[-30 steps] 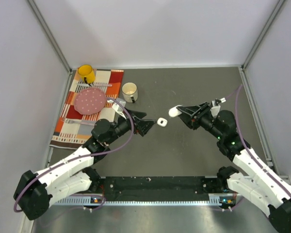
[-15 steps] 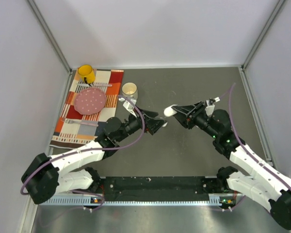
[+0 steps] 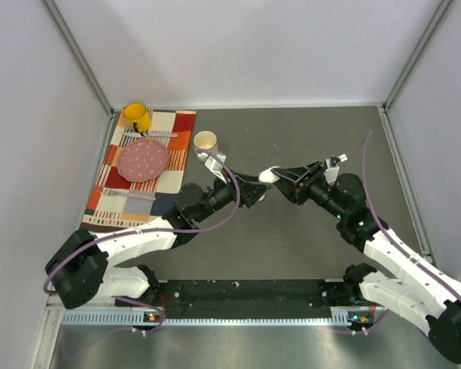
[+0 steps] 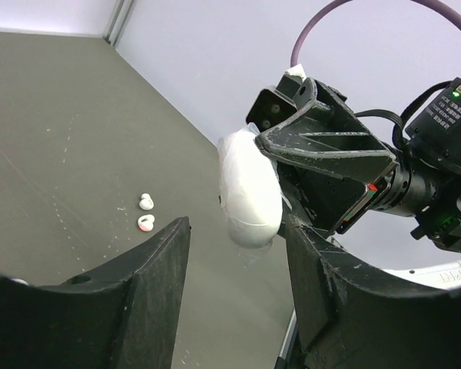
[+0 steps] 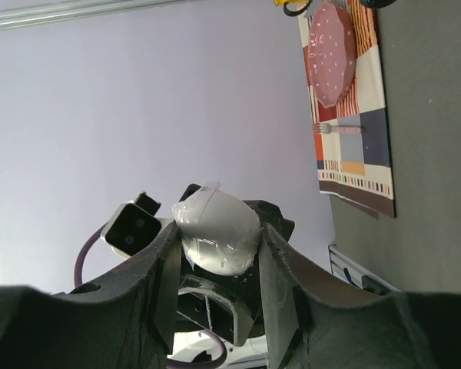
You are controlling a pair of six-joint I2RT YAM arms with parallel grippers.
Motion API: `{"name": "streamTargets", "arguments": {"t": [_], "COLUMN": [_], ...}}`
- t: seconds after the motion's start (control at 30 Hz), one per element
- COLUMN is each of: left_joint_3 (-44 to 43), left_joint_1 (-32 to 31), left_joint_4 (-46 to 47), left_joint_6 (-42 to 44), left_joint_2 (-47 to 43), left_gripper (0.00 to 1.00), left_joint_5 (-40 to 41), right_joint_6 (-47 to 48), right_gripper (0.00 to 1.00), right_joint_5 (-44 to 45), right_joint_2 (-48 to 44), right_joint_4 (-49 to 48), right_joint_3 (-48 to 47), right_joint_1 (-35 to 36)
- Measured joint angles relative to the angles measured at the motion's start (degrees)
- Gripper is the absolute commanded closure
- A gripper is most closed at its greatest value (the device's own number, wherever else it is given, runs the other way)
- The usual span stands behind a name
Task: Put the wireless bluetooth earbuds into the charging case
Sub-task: Pass from the right arm to the left
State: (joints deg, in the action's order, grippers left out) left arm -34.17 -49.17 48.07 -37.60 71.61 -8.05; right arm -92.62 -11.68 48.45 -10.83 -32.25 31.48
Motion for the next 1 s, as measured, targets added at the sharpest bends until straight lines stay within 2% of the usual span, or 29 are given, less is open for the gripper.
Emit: {"name": "streamTargets", "arguments": {"t": [0.27, 0.6, 0.63, 0.67, 0.73, 0.77, 0.83, 0.9, 1.0], "left_joint_3": [-0.5, -0.7, -0.7, -0.7, -0.7, -0.7, -0.7, -0.7, -0.7], "left_joint_1": [-0.4, -0.5, -0.5, -0.5, -0.5, -0.5, -0.5, -0.5, -0.5], "left_joint_4": [1.9, 3.0, 3.0, 3.0, 3.0, 3.0, 2.8, 2.9, 1.7], "left_joint_6": [0.1, 0.9, 1.1, 1.2, 1.5, 1.6, 2.1, 3.1, 5.0], "left_joint_2": [1.1, 2.1, 2.1, 2.1, 2.2, 2.2, 2.2, 2.2, 1.5], "left_gripper": [0.49, 0.8, 0.83, 0.85, 0.91, 0.93, 0.94, 0.96, 0.97], "left_joint_5": [1.5, 1.6, 1.5, 1.4, 1.0, 0.7, 0.1, -0.8, -2.3], "right_joint_6": [-0.1, -0.2, -0.2, -0.2, 0.1, 0.4, 1.7, 4.2, 9.5], "right_gripper": [1.0, 0.99, 0.93, 0.76, 0.58, 0.44, 0.36, 0.14, 0.09], "right_joint_5": [-0.2, 0.2, 0.2, 0.1, 0.1, 0.1, 0.0, -0.2, 0.2], "right_joint_2": [0.0, 0.0, 0.0, 0.0, 0.0, 0.0, 0.0, 0.0, -0.2], "right_joint_4": [0.2, 1.5, 1.5, 1.5, 1.6, 1.7, 2.6, 5.2, 9.1], "right_joint_3": [0.0, 0.0, 0.0, 0.0, 0.0, 0.0, -0.5, -2.0, -5.6], "right_joint_1": [0.2, 0.2, 0.2, 0.2, 0.2, 0.2, 0.2, 0.3, 0.3]}}
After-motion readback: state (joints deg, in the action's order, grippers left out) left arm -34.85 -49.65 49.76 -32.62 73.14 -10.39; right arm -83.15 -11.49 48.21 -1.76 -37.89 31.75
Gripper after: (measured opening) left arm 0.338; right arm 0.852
